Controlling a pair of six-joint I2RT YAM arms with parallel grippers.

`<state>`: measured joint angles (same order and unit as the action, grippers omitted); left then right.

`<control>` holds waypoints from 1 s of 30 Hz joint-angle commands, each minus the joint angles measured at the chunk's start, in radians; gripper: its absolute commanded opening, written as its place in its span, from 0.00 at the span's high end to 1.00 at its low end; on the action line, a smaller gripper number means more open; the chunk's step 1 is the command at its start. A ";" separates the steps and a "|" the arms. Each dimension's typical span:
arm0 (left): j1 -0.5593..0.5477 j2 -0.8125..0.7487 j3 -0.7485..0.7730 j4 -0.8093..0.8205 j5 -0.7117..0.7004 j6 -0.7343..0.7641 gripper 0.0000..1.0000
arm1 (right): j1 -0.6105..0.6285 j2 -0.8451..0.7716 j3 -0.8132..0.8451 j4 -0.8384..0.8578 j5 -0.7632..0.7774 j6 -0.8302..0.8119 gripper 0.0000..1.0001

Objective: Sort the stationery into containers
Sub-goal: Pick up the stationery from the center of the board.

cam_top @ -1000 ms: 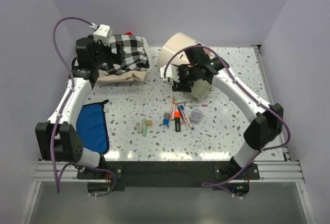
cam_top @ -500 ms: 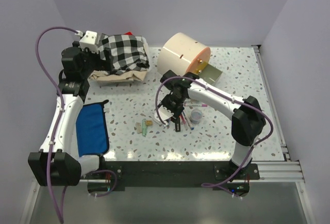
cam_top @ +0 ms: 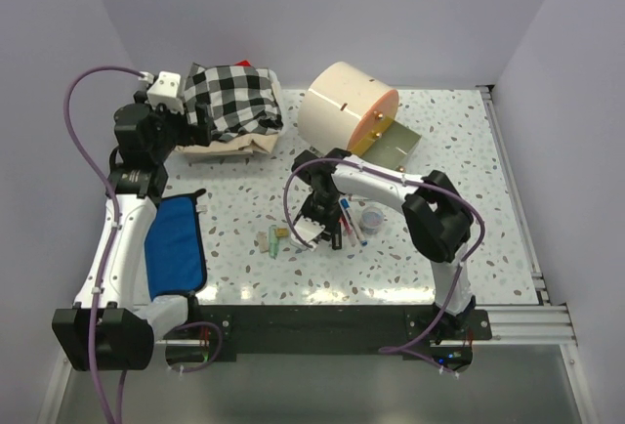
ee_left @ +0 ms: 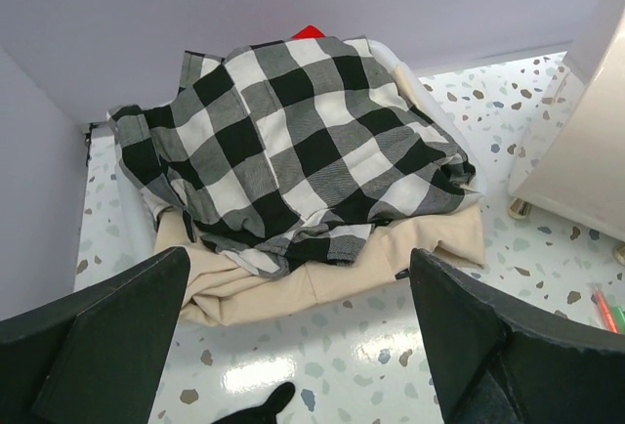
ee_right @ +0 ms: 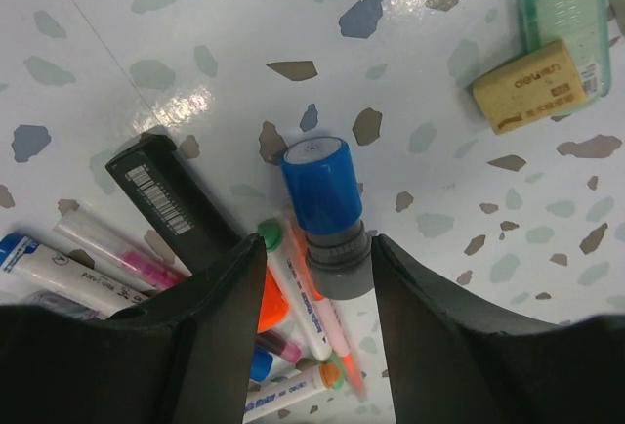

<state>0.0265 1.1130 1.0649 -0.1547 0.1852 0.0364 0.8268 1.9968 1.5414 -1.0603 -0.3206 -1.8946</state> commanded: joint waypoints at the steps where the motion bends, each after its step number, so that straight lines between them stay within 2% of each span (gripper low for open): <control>1: 0.012 -0.033 -0.009 0.023 -0.001 -0.021 0.00 | 0.003 0.013 0.043 0.013 0.020 -0.026 0.49; 18: 0.020 0.001 -0.016 0.046 0.037 -0.073 0.00 | 0.011 0.065 0.028 0.071 0.018 0.051 0.51; 21: 0.020 0.007 -0.014 0.049 0.040 -0.076 0.00 | 0.009 0.077 0.032 0.074 0.017 0.066 0.55; 25: 0.021 0.016 -0.010 0.049 0.054 -0.082 0.00 | 0.011 0.095 0.045 0.079 0.015 0.083 0.67; 27: 0.021 0.024 -0.010 0.049 0.060 -0.087 0.00 | 0.011 0.103 0.051 0.076 0.015 0.091 0.67; 30: 0.021 0.034 -0.003 0.050 0.074 -0.092 0.00 | 0.012 0.108 0.068 0.057 0.015 0.106 0.82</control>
<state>0.0391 1.1385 1.0492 -0.1432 0.2276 -0.0345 0.8330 2.0754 1.5707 -0.9993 -0.3042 -1.8126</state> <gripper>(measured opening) 0.997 0.394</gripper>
